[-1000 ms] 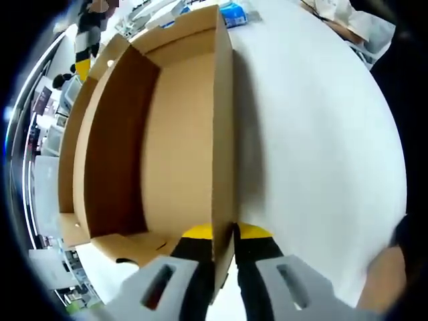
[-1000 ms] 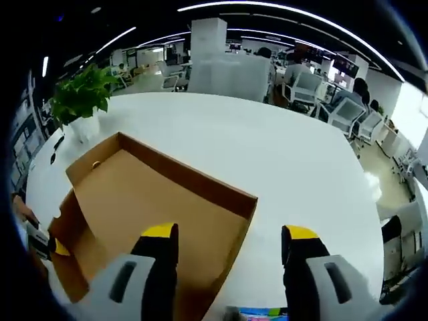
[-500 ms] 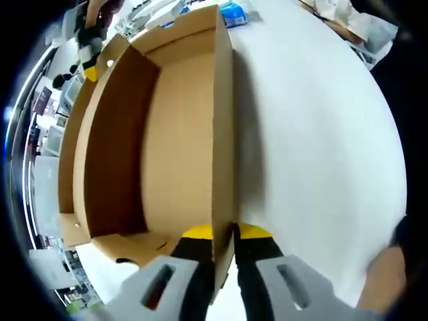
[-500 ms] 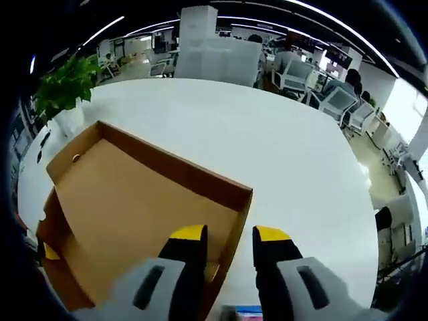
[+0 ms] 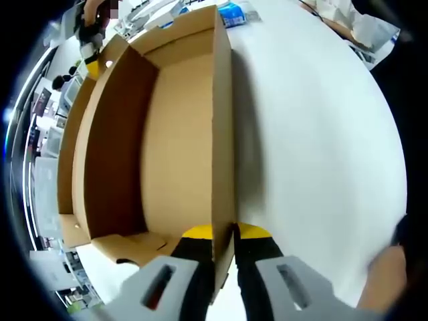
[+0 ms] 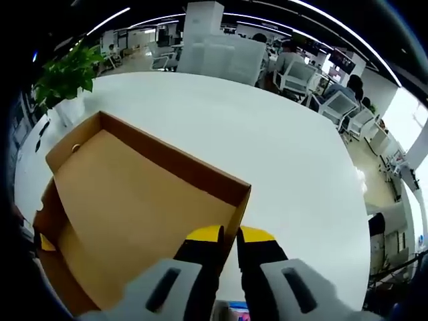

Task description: Operate the shoe box by opening the lid, removing the specified soft item, and placing it in the target area until the item is outside and the box remains undamaged.

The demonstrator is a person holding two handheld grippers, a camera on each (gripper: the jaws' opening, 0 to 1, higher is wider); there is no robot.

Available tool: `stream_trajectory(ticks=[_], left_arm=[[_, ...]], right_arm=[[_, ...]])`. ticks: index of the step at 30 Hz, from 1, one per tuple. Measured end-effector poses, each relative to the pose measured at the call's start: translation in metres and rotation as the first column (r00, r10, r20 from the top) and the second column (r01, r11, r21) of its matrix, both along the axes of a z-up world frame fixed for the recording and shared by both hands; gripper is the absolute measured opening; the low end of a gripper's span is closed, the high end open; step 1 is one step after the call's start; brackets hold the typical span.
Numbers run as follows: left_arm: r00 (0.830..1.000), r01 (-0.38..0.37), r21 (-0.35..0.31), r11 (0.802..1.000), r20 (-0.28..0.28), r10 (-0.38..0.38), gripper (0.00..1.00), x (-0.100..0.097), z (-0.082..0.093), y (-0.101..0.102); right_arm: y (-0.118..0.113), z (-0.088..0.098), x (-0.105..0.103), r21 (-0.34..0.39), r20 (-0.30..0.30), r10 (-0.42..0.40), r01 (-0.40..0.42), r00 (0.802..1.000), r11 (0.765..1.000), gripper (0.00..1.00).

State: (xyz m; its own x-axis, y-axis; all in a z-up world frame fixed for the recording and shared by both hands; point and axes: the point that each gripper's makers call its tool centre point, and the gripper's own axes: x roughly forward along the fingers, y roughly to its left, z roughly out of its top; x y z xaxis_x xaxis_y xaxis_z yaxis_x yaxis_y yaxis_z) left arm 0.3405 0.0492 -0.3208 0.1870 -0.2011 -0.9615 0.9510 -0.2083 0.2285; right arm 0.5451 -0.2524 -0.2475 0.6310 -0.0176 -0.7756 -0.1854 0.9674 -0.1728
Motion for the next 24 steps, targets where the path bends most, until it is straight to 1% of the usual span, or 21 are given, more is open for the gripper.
stream_trajectory(ticks=[7,10,14,15,18,21,22,23,24], left_arm=[[1.000,-0.002,0.002,1.000,0.001,0.002,0.08,0.001,0.000,0.000],[1.000,-0.003,0.004,1.000,0.001,0.003,0.08,0.002,0.000,0.001],[1.000,0.003,0.006,1.000,0.000,-0.003,0.08,0.001,0.000,0.001],[1.000,0.002,0.006,1.000,0.000,-0.002,0.08,0.001,0.000,0.001],[1.000,0.003,0.006,1.000,0.001,-0.003,0.08,0.001,0.000,0.002],[1.000,0.004,0.008,1.000,0.000,-0.004,0.07,0.001,0.000,0.002],[1.000,0.002,0.009,1.000,-0.001,-0.002,0.07,0.001,0.000,0.002],[1.000,0.000,0.011,1.000,-0.002,0.000,0.07,0.001,0.000,0.002],[1.000,-0.001,0.012,1.000,-0.001,0.001,0.07,0.001,0.000,0.002]], right_arm=[[0.003,0.007,-0.005,-0.017,0.025,0.004,-0.003,1.000,1.000,0.07],[0.005,0.009,-0.008,-0.038,0.046,0.038,-0.036,0.998,0.999,0.07],[0.003,0.011,-0.009,-0.022,0.055,0.032,-0.031,0.998,0.999,0.07],[0.003,0.013,-0.009,-0.013,0.067,0.031,-0.030,0.997,0.999,0.07],[0.004,0.018,-0.011,-0.018,0.104,0.046,-0.045,0.994,0.999,0.07],[0.005,0.026,-0.011,0.007,0.149,0.041,-0.042,0.988,0.999,0.07],[0.005,0.029,-0.011,0.016,0.169,0.039,-0.042,0.985,0.999,0.07],[0.007,0.035,-0.007,0.048,0.213,0.023,-0.034,0.977,0.998,0.06],[0.009,0.041,-0.006,0.062,0.247,0.023,-0.039,0.969,0.997,0.06]])
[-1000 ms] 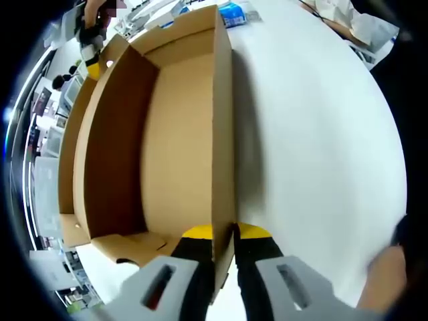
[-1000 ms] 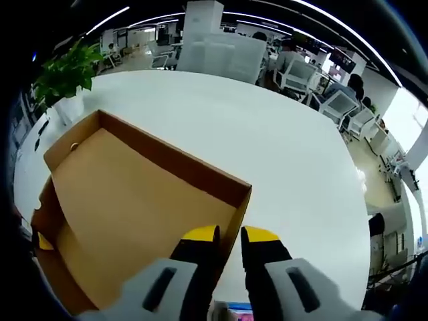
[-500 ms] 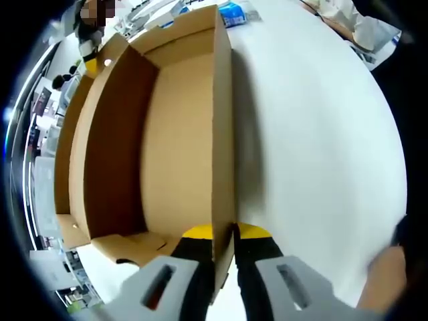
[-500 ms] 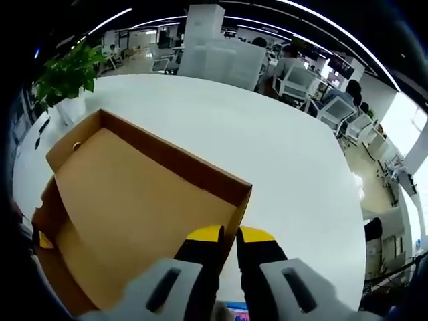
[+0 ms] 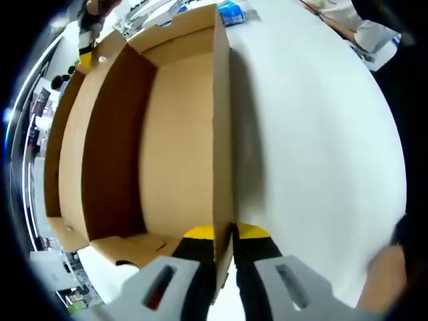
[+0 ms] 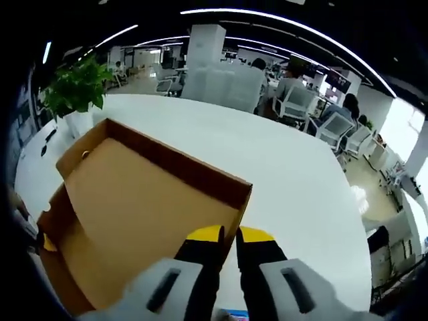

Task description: Operate the shoe box by opening the lid, removing the specified soft item, and placing it in the target area until the item is outside and the box remains undamaged.

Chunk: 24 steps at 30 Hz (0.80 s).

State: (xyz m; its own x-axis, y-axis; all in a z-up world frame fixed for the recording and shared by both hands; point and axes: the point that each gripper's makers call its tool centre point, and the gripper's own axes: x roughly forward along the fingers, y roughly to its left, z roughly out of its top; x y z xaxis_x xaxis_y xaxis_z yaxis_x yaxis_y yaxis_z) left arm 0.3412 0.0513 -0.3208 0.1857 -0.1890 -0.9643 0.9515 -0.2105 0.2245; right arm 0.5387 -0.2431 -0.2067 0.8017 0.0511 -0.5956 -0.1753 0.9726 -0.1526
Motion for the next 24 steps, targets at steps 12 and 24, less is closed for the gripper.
stream_trajectory(ticks=[12,24], left_arm=[[1.000,-0.019,0.008,1.000,0.007,0.019,0.06,-0.004,0.000,0.000],[1.000,-0.007,0.024,1.000,0.014,0.007,0.06,-0.008,-0.002,0.000]], right_arm=[[0.006,0.024,-0.005,0.029,0.163,-0.025,0.021,0.986,0.999,0.04],[-0.001,0.037,-0.016,0.123,0.285,-0.067,0.033,0.956,0.992,0.04]])
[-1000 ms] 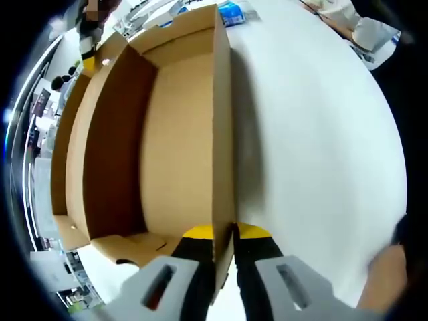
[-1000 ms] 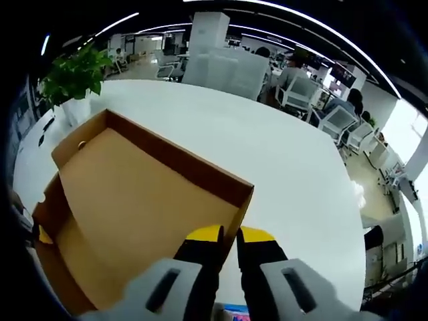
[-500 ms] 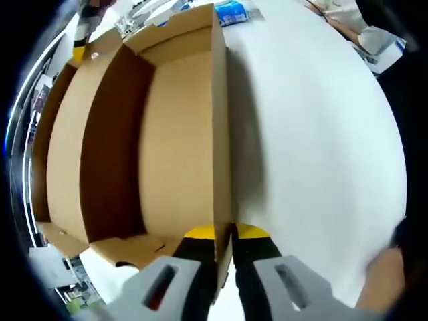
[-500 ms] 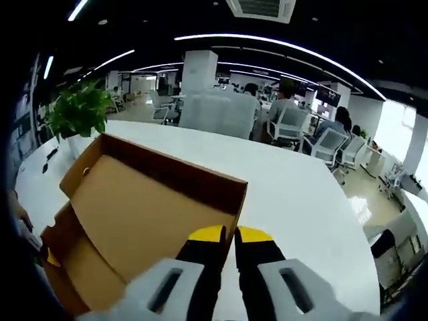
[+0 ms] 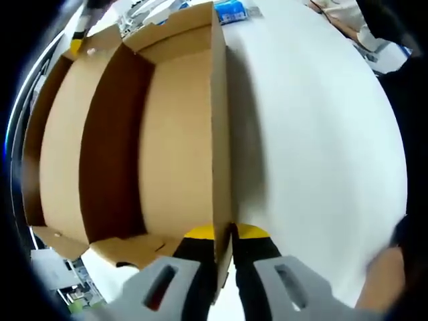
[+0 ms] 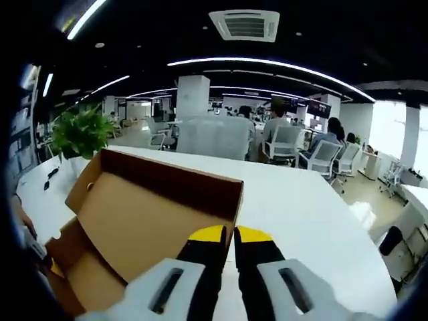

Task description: Operate the shoe box by opening the lid, removing the specified soft item, and placing it in the target area until the item is outside and the box remains undamaged.

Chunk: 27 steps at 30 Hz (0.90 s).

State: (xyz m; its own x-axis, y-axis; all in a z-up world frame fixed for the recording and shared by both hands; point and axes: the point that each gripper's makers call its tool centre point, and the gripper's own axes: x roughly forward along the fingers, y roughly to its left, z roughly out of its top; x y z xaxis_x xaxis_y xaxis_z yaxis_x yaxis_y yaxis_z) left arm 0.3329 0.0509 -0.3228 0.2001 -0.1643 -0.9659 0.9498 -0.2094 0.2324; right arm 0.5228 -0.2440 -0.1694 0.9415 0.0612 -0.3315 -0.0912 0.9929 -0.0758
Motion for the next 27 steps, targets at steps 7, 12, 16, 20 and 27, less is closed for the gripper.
stream_trajectory(ticks=[7,12,16,20,27], left_arm=[[1.000,0.008,0.001,1.000,0.000,-0.008,0.06,0.001,0.000,0.000],[1.000,0.002,0.003,1.000,-0.003,-0.002,0.06,0.003,0.000,0.000],[1.000,0.004,0.003,1.000,-0.005,-0.004,0.06,0.004,0.000,0.000],[1.000,0.006,0.006,1.000,-0.007,-0.006,0.06,0.002,0.000,0.001],[1.000,0.000,0.021,1.000,-0.012,0.000,0.04,0.000,0.000,0.002]], right_arm=[[-0.003,0.003,-0.007,0.009,0.070,-0.013,0.012,0.997,1.000,0.03],[0.002,0.011,-0.018,0.013,0.137,-0.028,0.026,0.990,1.000,0.03],[0.003,0.017,-0.027,-0.040,0.190,-0.028,0.036,0.981,0.999,0.03],[0.004,0.023,-0.037,-0.067,0.221,-0.031,0.047,0.975,0.997,0.03],[0.001,0.031,-0.047,-0.067,0.263,-0.042,0.061,0.964,0.996,0.03]])
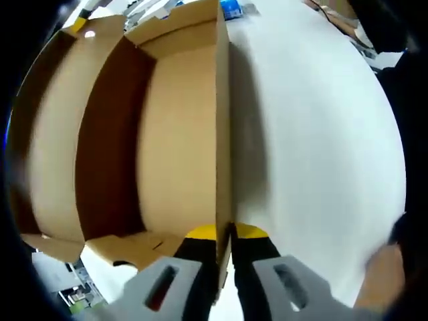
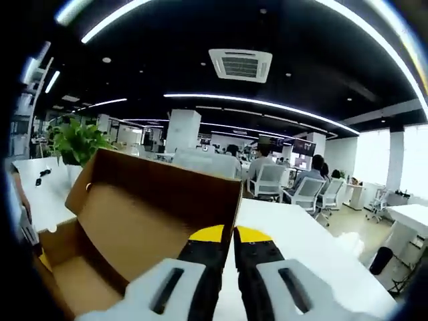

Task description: Operate the shoe box by opening the lid, removing the specified soft item, and placing it in the target area until the item is outside and the box remains undamaged.

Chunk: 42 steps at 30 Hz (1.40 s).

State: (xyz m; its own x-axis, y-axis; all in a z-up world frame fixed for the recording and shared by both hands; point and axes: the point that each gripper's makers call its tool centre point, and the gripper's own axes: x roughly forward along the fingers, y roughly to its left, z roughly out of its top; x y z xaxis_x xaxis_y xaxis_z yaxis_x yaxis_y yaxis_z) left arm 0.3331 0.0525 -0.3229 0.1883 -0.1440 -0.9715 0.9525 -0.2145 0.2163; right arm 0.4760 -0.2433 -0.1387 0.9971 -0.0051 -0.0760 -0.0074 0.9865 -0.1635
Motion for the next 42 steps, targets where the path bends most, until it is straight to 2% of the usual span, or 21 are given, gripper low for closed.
stream_trajectory(ticks=[6,10,18,27,28,29,30,31,32,34,42], left_arm=[[1.000,0.010,0.005,1.000,0.002,-0.010,0.05,-0.001,0.000,0.000],[1.000,0.011,0.006,1.000,0.002,-0.011,0.05,-0.001,0.000,0.000],[1.000,0.019,0.004,1.000,-0.001,-0.019,0.05,0.000,0.000,0.000],[1.000,0.025,0.012,1.000,0.000,-0.025,0.06,0.005,-0.002,0.000],[0.999,0.033,0.004,0.999,-0.009,-0.033,0.05,0.004,-0.004,-0.002],[0.998,0.012,-0.003,1.000,-0.058,-0.012,0.05,-0.001,-0.012,-0.003],[0.997,0.017,0.042,0.999,-0.082,-0.013,0.05,-0.001,-0.021,0.002],[0.999,0.003,0.068,0.998,-0.046,0.001,0.04,0.002,-0.022,0.004],[0.997,0.031,0.057,0.998,-0.072,-0.027,0.05,-0.003,-0.018,-0.001],[0.998,0.022,0.063,0.998,-0.060,-0.018,0.05,-0.004,-0.021,0.000],[0.997,-0.005,0.045,0.999,-0.075,0.008,0.05,-0.005,-0.021,-0.001]], right_arm=[[0.002,0.004,-0.005,-0.028,0.032,-0.005,0.006,0.999,1.000,0.03],[0.003,0.007,-0.011,-0.016,0.050,-0.003,0.004,0.999,1.000,0.03],[0.006,0.013,-0.033,-0.001,0.096,0.000,0.000,0.995,1.000,0.03],[0.010,0.014,-0.050,-0.010,0.119,0.011,-0.009,0.993,1.000,0.02],[0.009,0.014,-0.051,-0.019,0.123,0.010,-0.007,0.992,1.000,0.02],[0.010,0.012,-0.053,-0.021,0.121,0.012,-0.010,0.993,1.000,0.02],[0.011,0.009,-0.054,-0.012,0.113,0.020,-0.018,0.993,1.000,0.03],[0.012,0.008,-0.055,-0.004,0.113,0.021,-0.021,0.993,1.000,0.03],[0.011,0.008,-0.057,-0.014,0.124,0.015,-0.013,0.992,1.000,0.02],[0.012,0.008,-0.061,-0.007,0.130,0.021,-0.021,0.991,1.000,0.02],[0.011,0.010,-0.065,0.000,0.140,0.032,-0.032,0.990,0.999,0.02]])
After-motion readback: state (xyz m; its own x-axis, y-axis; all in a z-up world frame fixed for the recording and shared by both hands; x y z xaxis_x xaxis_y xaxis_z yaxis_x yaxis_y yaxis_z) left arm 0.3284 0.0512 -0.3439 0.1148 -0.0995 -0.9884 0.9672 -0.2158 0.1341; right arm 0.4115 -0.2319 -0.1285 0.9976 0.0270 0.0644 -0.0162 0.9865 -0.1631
